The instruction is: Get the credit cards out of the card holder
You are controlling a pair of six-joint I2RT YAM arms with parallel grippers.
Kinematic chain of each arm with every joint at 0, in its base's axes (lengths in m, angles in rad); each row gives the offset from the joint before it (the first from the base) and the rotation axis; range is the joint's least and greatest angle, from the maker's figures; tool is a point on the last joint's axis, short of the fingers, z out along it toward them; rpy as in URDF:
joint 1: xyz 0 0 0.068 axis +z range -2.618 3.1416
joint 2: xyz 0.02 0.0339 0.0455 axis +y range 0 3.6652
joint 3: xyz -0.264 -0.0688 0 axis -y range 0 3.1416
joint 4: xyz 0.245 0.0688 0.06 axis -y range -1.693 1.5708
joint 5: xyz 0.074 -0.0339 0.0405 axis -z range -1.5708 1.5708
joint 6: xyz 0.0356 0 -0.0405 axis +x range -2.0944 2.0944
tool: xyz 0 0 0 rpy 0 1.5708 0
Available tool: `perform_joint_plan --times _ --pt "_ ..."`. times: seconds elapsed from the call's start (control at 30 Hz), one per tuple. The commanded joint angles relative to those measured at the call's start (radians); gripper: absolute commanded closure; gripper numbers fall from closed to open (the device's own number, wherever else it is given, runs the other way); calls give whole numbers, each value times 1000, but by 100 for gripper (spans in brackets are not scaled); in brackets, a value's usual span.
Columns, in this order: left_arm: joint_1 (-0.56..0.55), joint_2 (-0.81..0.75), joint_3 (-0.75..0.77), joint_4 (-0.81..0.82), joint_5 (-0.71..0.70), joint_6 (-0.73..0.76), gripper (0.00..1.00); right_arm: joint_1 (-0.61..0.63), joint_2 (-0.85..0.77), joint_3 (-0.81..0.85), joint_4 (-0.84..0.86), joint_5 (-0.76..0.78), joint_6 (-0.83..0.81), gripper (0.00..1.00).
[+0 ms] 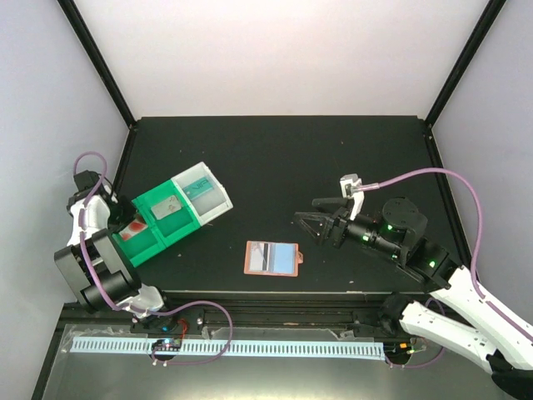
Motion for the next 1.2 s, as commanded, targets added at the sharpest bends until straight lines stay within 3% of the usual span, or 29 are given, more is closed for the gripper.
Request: perform_joint_plan --times 0.0,0.47,0.7,1.03,1.17 --pt "-14 15 57 -12 -58 -11 90 -2 -23 11 -9 23 9 0" --pt "-18 14 90 -20 -108 -30 83 -2 -53 24 -37 39 26 0" --pt "-18 -20 98 -16 -93 -41 74 -2 -53 1 -30 46 39 0" --pt "-35 -82 98 -23 101 -20 35 -3 -54 -54 -81 118 53 0" --pt "-61 -125 95 -31 126 -13 12 -3 -53 -86 -125 163 80 0"
